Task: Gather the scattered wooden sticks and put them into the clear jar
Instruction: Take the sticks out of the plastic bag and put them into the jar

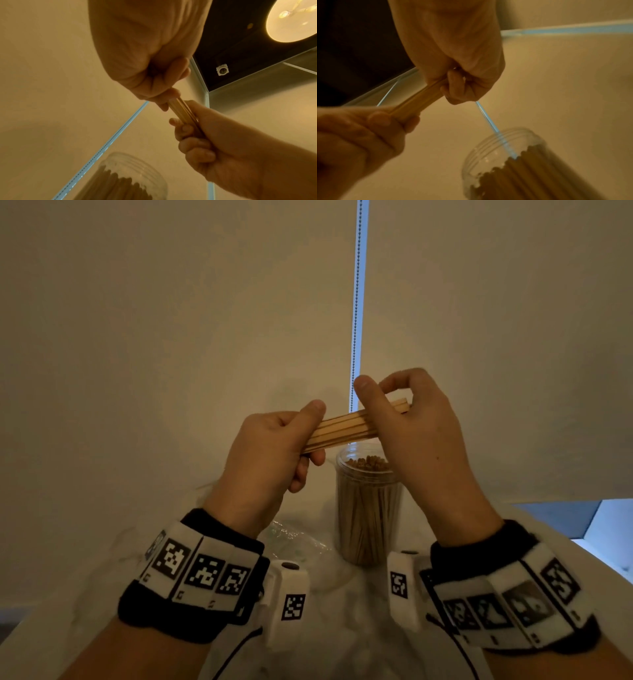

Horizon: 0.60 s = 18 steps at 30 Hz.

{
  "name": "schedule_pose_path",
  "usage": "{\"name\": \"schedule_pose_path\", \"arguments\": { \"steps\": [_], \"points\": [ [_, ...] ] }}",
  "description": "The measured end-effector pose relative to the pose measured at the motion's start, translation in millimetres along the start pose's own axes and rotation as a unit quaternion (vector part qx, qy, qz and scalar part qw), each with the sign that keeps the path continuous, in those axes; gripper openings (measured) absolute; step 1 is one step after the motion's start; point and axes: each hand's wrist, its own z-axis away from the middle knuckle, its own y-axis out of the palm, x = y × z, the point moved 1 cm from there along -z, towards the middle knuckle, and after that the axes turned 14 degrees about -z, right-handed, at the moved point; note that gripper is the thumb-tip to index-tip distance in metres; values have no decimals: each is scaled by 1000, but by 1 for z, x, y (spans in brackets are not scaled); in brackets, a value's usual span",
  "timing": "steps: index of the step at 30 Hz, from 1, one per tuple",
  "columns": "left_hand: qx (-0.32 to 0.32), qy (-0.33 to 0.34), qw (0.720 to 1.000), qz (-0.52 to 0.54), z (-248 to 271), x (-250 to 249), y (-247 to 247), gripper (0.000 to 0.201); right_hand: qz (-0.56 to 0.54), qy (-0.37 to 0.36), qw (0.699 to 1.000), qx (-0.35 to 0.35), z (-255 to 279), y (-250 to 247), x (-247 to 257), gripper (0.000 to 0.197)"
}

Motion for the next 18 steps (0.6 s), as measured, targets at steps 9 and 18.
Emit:
{"name": "schedule_pose_path", "arguments": {
  "steps": [9,18],
  "points": [
    [2,-37,992,118,9,-2,24,43,-256,110,959,44,-5,-10,1,49],
    [83,-99,983,133,15,3,36,52,-145,-8,989,-31,-16,-31,6,38]
  ]
}}
